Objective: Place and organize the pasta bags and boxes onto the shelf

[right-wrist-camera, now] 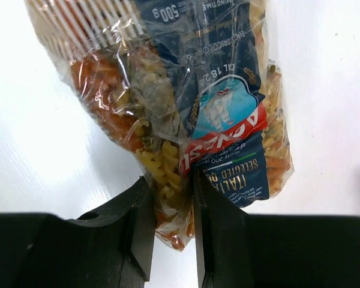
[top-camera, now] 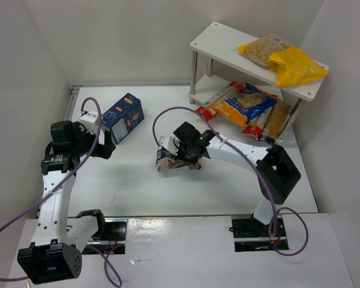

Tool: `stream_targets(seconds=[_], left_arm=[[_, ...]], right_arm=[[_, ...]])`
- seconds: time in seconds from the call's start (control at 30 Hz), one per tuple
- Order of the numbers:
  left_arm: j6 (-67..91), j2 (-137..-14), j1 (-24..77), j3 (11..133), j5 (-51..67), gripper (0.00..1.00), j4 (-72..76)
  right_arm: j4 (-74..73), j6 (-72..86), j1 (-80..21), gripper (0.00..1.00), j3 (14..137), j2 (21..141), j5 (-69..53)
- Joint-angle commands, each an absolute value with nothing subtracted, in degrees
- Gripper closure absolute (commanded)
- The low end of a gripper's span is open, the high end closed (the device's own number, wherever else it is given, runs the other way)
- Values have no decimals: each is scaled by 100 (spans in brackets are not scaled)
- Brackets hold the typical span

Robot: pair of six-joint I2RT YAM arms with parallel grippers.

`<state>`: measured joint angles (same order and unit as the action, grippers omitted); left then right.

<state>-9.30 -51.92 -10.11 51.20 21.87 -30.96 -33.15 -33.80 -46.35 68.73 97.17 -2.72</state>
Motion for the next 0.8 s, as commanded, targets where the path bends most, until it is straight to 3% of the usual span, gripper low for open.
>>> stream_targets(seconds=[0.0, 0.3, 0.57, 0.77], left_arm=[[-1466, -5150, -1046, 5212, 2987, 0, -3287], [-1889, -5483, -37, 5212, 2726, 0, -3410], [-2275, -5801, 1439, 5142, 1882, 0, -3209], [-2881, -5853, 2091, 4659, 1512, 0, -2559]], right_arm=[[-3367, -3349, -4570, 100, 7206, 9756, -984], [-3190, -3067, -4395, 100, 7795, 9817, -1484], [-4340, -3321, -3280, 100, 9060, 10747, -4109], [-5483, -3893, -3067, 100, 9931, 11731, -5131]])
